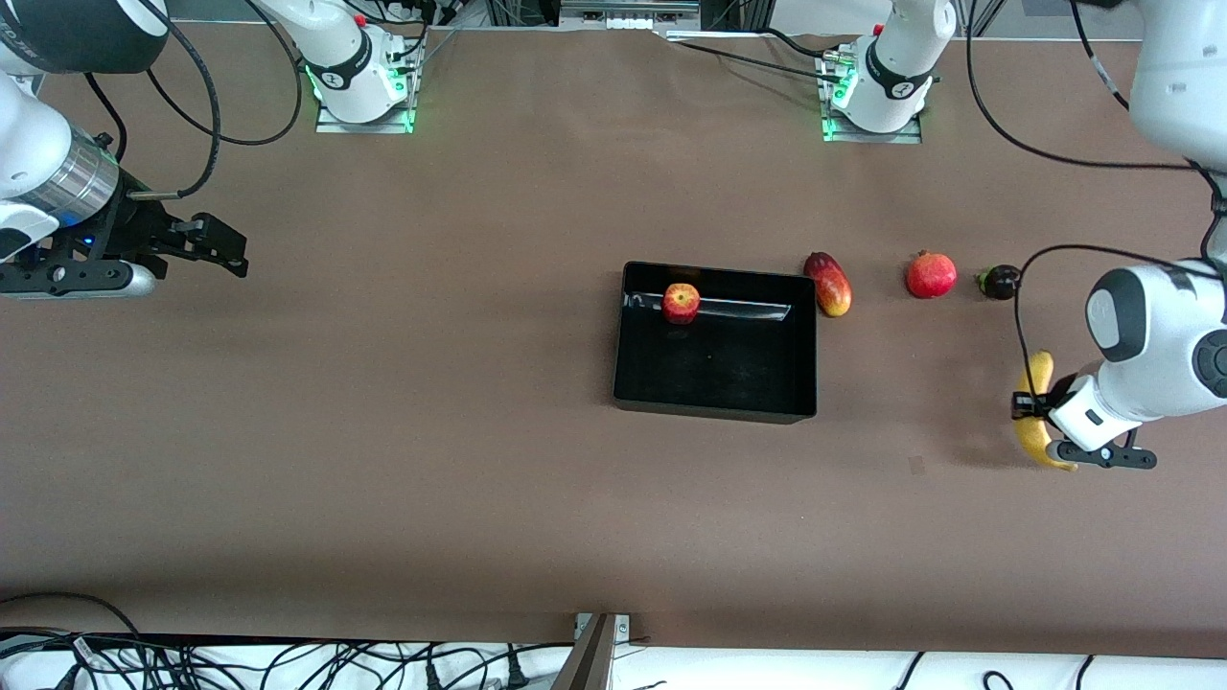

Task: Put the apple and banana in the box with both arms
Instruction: 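Carry the banana over the box with the left gripper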

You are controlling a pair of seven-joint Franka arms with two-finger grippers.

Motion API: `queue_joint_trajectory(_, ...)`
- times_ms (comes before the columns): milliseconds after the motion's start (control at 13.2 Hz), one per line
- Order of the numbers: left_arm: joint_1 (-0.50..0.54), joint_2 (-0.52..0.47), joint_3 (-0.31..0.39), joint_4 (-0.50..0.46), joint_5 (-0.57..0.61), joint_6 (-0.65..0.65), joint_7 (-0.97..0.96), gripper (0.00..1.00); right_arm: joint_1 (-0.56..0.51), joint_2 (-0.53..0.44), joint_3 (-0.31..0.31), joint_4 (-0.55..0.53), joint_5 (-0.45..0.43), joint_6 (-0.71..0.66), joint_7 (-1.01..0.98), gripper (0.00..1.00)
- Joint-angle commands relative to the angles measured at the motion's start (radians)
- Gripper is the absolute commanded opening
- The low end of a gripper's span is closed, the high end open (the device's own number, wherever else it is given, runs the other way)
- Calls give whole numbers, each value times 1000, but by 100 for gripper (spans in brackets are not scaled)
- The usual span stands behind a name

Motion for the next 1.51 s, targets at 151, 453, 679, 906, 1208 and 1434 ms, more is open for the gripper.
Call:
queue_joint_trajectory(151, -326, -165, 16, -54, -146, -127, -419, 0, -17, 11, 13, 19, -12, -2, -2, 100)
queue_joint_trajectory(453, -531, -99, 16, -44, -158, -61, -637, 0, -17, 11, 12, 19, -12, -2, 0, 100)
queue_joint_trajectory(679, -606, -1, 17, -52, -140, 50, -717, 0, -17, 11, 12, 19, -12, -3, 0, 100)
queue_joint_trajectory(906, -628, 85, 17, -55, -101, 131, -734, 0, -17, 11, 12, 19, -12, -3, -2, 100)
queue_joint_trajectory(1208, -628, 122, 17, -64, -100, 156, -737, 0, -17, 11, 12, 19, -12, -3, -2, 100)
queue_joint_trajectory(1434, -623, 122, 16, -63, -100, 153, -740, 49, -15, 11, 12, 19, -12, -2, -2, 100)
